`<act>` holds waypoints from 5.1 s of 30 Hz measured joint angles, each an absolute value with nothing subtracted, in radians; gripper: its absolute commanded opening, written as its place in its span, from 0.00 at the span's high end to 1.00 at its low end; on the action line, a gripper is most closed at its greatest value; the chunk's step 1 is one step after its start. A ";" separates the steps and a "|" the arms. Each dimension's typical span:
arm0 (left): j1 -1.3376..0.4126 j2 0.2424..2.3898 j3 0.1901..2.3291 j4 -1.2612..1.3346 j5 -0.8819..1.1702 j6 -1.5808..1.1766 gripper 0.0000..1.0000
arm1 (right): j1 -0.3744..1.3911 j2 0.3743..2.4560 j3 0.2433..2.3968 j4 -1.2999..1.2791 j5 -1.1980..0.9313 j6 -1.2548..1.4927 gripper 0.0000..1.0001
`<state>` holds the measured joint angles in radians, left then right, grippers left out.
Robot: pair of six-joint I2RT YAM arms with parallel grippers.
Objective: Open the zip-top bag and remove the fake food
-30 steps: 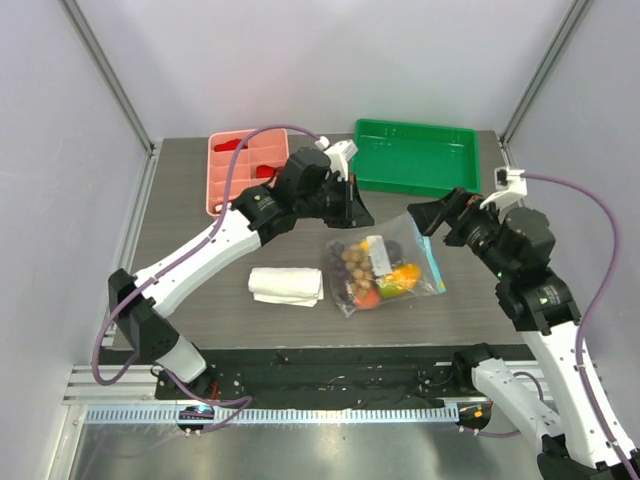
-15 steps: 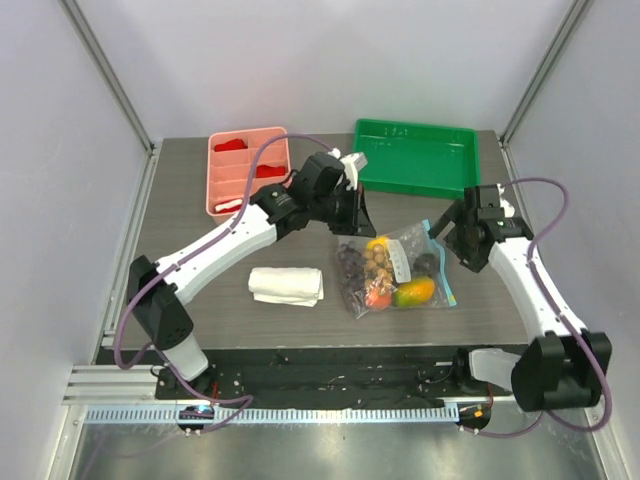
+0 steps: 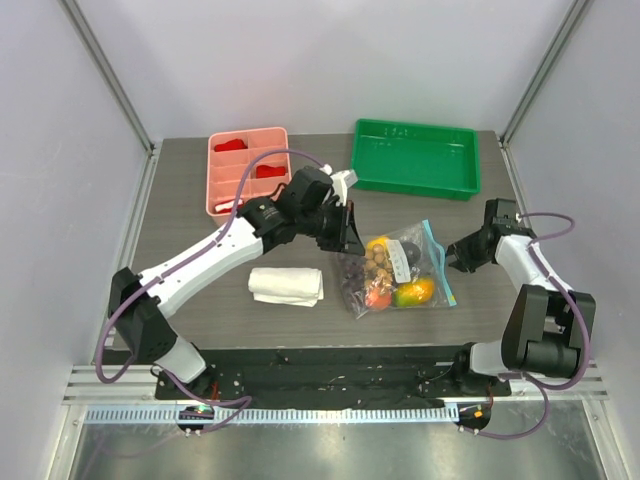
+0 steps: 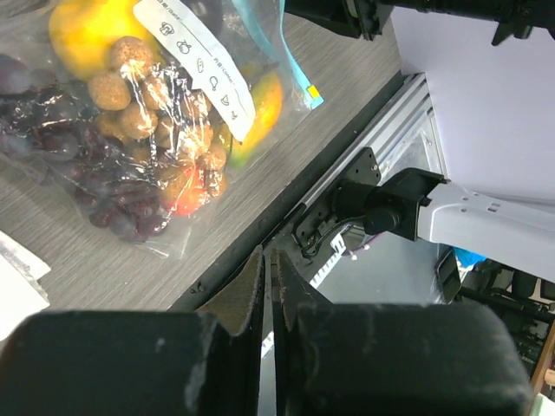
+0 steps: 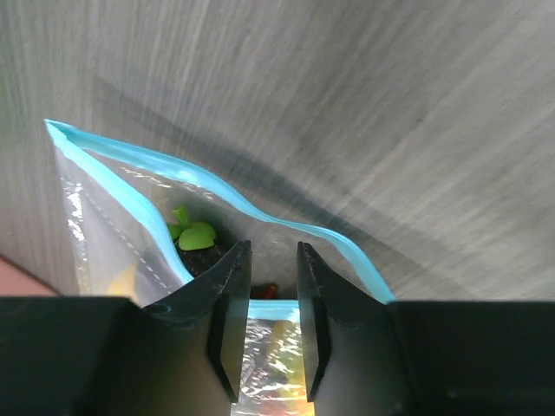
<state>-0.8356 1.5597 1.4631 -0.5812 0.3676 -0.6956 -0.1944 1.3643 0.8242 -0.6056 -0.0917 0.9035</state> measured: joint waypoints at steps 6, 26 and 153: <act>-0.836 1.563 1.468 -0.582 0.393 -0.687 0.92 | -0.199 1.407 0.813 -0.529 -0.180 0.839 0.67; -0.854 1.697 1.599 -0.609 0.417 -0.696 0.59 | -0.191 1.429 0.755 -0.359 -0.587 0.678 0.90; -0.749 1.670 1.652 -0.826 0.211 -0.893 0.54 | 0.594 1.182 1.226 -0.820 -0.071 0.857 0.99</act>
